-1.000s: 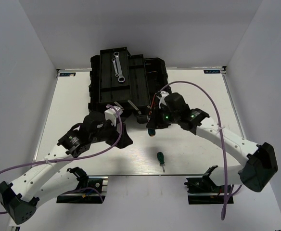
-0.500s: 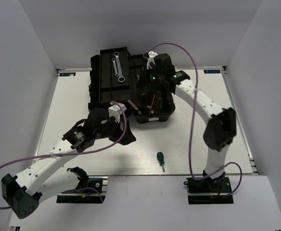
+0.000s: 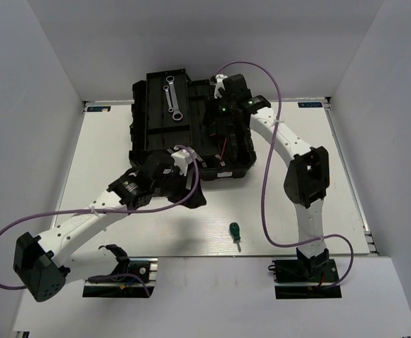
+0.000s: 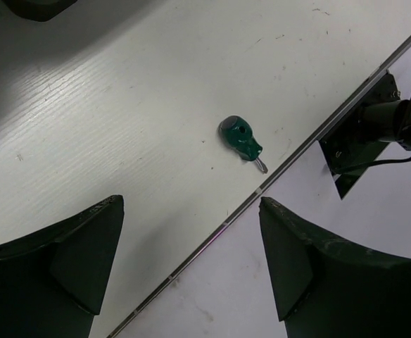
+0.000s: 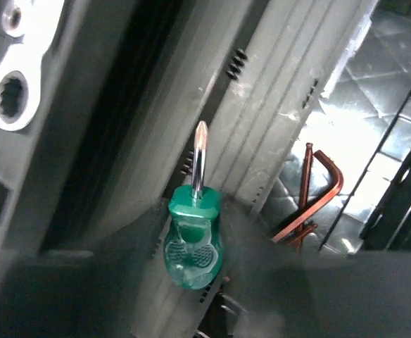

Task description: Sort the tools into containers

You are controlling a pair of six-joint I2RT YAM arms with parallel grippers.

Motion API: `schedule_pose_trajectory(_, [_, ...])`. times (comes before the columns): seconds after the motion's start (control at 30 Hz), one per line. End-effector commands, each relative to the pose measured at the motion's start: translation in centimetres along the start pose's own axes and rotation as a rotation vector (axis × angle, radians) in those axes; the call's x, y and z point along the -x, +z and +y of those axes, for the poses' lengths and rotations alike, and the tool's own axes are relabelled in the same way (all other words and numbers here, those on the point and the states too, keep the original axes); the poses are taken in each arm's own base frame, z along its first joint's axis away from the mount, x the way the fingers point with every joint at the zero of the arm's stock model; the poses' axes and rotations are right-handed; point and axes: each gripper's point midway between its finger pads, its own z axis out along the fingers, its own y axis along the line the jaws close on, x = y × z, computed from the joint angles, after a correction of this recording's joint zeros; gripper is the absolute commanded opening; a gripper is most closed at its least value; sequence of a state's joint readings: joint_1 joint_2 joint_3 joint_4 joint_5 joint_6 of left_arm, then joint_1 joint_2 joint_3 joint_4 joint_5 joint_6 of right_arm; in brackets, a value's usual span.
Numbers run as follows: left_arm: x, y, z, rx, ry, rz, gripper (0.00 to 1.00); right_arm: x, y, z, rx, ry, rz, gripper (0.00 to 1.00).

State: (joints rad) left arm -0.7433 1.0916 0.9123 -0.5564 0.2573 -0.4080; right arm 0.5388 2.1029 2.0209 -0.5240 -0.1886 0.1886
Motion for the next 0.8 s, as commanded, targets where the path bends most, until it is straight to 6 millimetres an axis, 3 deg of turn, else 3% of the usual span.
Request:
schedule_pose_trajectory(0.0, [1.9,0.2,-1.4,-0.031,0.036,-0.041,0.88,3.0,-1.4,0.7,0.044,-0.054,-0.071,0.64])
schedule_pose_trajectory(0.13, [1.6,1.9,-1.9,-0.034,0.049,-0.005,0.88,5.4,-3.7,2.0,0.097,-0.068,-0.145,0.71])
schedule_pose_trajectory(0.23, [1.9,3.0,-2.8,-0.040,0.070,0.001,0.88,7.2,-5.0,0.9,0.047,-0.059,-0.187,0.71])
schedule_pose_trajectory(0.3, [1.9,3.8,-3.4,-0.041,0.073,0.018,0.88,7.8,-5.9,-1.2,-0.031,-0.040,-0.195,0.68])
schedule_pose_trajectory(0.33, [1.9,4.1,-3.8,-0.047,0.079,0.024,0.86,8.4,-7.3,-1.3,-0.051,-0.048,-0.217,0.61])
schedule_pose_trajectory(0.4, [2.3,4.5,-4.7,-0.045,0.087,0.027,0.83,7.4,-8.3,-4.5,-0.169,-0.016,-0.191,0.43])
schedule_pose_trajectory(0.43, [1.9,5.3,-4.9,-0.043,0.076,0.049,0.81,7.8,-10.0,-5.6,-0.233,-0.013,-0.212,0.19])
schedule_pose_trajectory(0.5, [2.2,6.2,-5.9,-0.040,0.072,0.054,0.70,5.1,-11.7,-9.8,-0.357,0.031,-0.155,0.00])
schedule_pose_trajectory(0.53, [1.9,6.6,-6.2,-0.037,0.064,0.076,0.64,3.9,-13.1,-11.5,-0.393,0.053,-0.136,0.00])
schedule_pose_trajectory(0.57, [1.9,7.8,-6.5,-0.021,0.033,0.090,0.48,2.8,-14.4,-11.8,-0.401,0.071,-0.112,0.00])
schedule_pose_trajectory(0.6, [1.1,8.3,-6.7,0.000,0.021,0.127,0.37,-0.3,-15.1,-13.9,-0.435,0.121,-0.049,0.00])
schedule_pose_trajectory(0.63, [0.6,8.9,-6.8,0.022,0.001,0.151,0.28,-1.2,-15.6,-14.4,-0.438,0.144,-0.030,0.00])
schedule_pose_trajectory(0.67, [1.2,9.3,-7.8,0.018,-0.031,0.154,0.18,-1.8,-17.0,-13.9,-0.430,0.168,-0.032,0.03])
schedule_pose_trajectory(0.7, [0.1,10.8,-7.3,0.064,-0.051,0.198,0.14,-2.5,-17.3,-13.8,-0.409,0.186,-0.020,0.10])
schedule_pose_trajectory(0.73, [-1.2,10.9,-7.5,0.089,-0.066,0.254,0.13,-5.3,-17.3,-15.2,-0.424,0.230,0.035,0.15])
schedule_pose_trajectory(0.77, [-0.6,11.2,-8.5,0.086,-0.092,0.254,0.23,-6.1,-17.4,-15.2,-0.414,0.254,0.044,0.30])
